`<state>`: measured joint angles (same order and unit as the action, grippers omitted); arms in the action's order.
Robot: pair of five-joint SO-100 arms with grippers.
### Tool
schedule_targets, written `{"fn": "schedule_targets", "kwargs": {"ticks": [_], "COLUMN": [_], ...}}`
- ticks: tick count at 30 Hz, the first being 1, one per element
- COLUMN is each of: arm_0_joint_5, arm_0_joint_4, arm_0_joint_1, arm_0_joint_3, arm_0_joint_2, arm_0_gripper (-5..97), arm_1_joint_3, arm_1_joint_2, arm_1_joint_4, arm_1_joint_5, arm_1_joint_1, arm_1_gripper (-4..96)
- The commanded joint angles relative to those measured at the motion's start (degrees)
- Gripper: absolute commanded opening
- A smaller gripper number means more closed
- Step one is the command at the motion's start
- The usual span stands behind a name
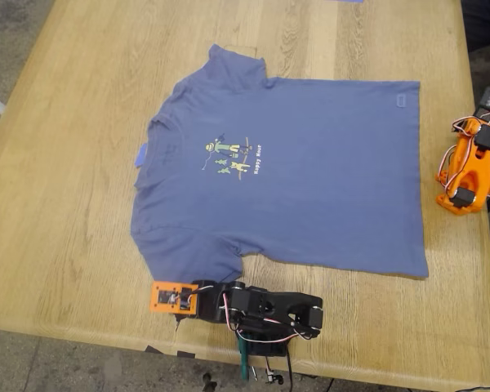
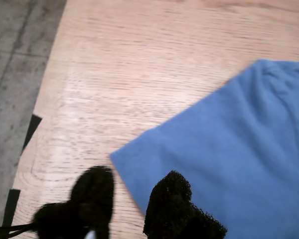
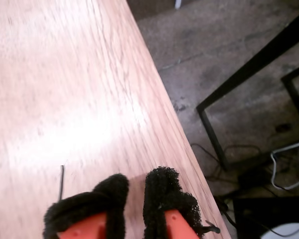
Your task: Fold a T-shirt
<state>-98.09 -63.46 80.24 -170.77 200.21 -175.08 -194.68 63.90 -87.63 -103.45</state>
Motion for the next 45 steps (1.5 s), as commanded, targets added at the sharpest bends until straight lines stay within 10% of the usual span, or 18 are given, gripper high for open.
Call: {"fn": "schedule_targets", "kwargs": {"ticks": [1, 16, 29, 45], "arm_0_joint_5": [0.4, 0.4, 3.4, 7.2], "arm_0_joint_4": [-4.3, -6.5, 21.4, 25.6], "arm_0_joint_1": [-2.2, -11.5, -28.3, -36.4], "arm_0_joint_3": [12.7, 47.4, 48.0, 77.9], "arm_0_joint_2": [4.3, -28.8, -54.7, -99.3], "arm_0_gripper": [23, 26, 43, 45], "arm_1_joint_3": [7.9, 40.7, 53.8, 70.8], "arm_1_joint_2": [-0.3, 6.9, 29.3, 72.8], "arm_1_joint_4": [2.5, 16.2, 0.7, -17.7], "arm_1_joint_5": [0.9, 4.0, 2.6, 3.5], "arm_1_joint_1": [3.1, 28.2, 66.6, 90.7], "arm_1_gripper": [13.1, 25.2, 27.1, 25.8]}}
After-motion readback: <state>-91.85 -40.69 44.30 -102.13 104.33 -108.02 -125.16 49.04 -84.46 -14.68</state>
